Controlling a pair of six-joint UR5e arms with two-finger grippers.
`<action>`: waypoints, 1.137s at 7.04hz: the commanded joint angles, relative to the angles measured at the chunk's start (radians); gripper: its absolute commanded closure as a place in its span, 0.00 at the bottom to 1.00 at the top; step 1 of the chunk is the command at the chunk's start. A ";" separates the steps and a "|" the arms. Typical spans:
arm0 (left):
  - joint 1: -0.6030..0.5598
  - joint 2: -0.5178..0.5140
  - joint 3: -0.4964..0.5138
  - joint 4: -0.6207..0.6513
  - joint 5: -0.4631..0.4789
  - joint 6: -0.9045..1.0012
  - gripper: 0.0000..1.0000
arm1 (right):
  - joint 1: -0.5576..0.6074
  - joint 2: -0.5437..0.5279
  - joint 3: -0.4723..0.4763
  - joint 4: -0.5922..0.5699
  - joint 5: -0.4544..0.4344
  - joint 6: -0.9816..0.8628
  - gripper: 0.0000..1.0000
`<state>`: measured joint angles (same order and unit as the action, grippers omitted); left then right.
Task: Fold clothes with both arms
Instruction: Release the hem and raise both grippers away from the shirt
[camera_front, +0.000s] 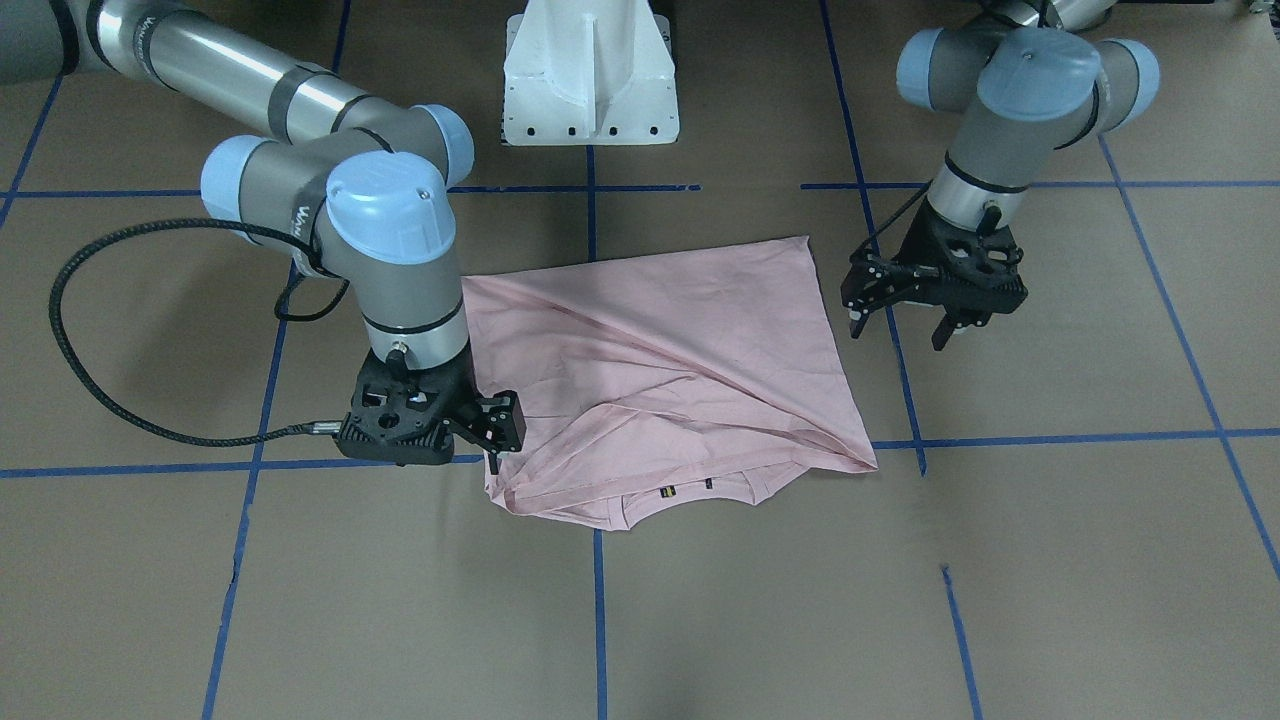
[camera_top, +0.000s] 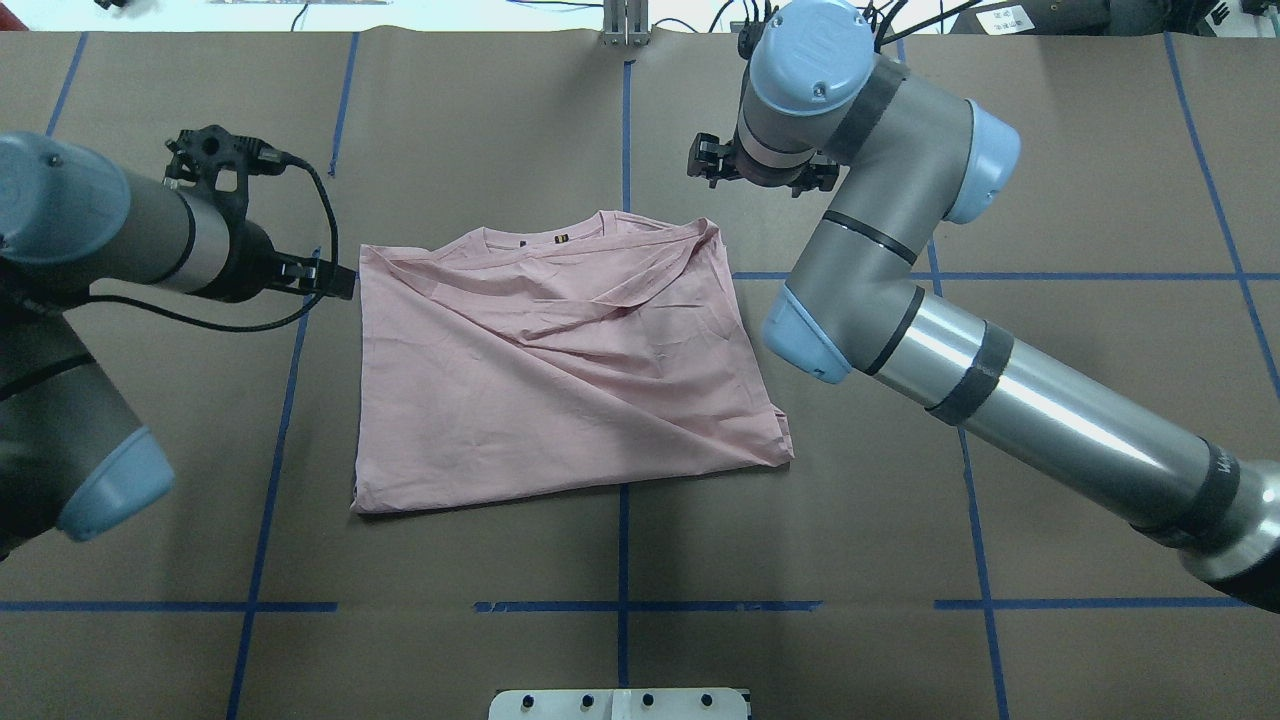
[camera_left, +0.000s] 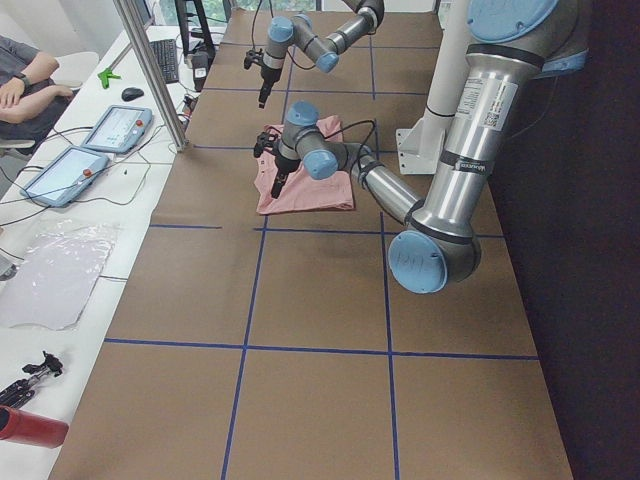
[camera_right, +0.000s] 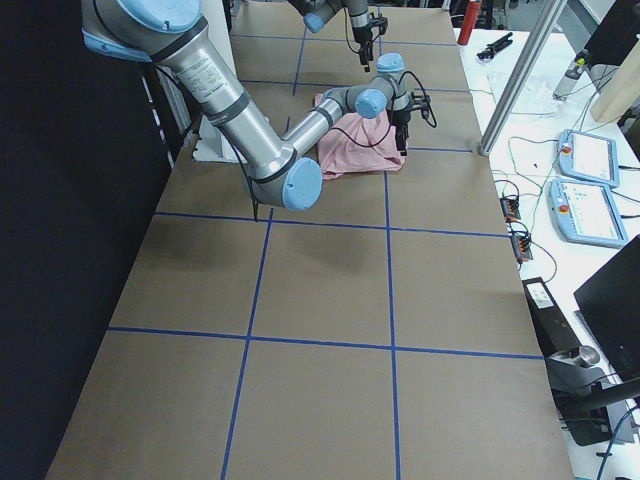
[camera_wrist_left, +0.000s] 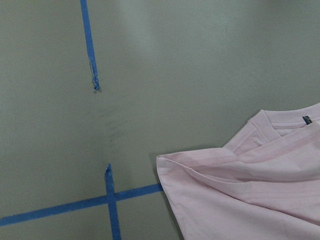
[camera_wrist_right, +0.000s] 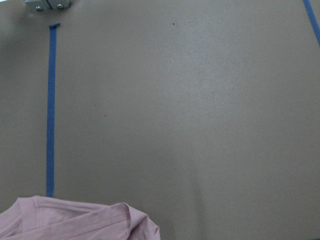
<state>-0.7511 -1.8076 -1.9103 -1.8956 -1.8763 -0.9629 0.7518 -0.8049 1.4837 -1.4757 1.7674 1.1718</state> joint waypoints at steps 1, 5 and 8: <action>0.170 0.086 -0.067 -0.023 0.090 -0.251 0.20 | 0.000 -0.039 0.072 -0.017 0.000 -0.001 0.00; 0.331 0.093 -0.038 -0.022 0.164 -0.375 0.32 | 0.001 -0.043 0.072 -0.017 -0.002 -0.001 0.00; 0.364 0.096 -0.033 -0.019 0.164 -0.375 0.36 | 0.001 -0.043 0.073 -0.017 -0.005 -0.001 0.00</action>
<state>-0.3993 -1.7129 -1.9456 -1.9161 -1.7122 -1.3373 0.7532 -0.8482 1.5564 -1.4926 1.7639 1.1704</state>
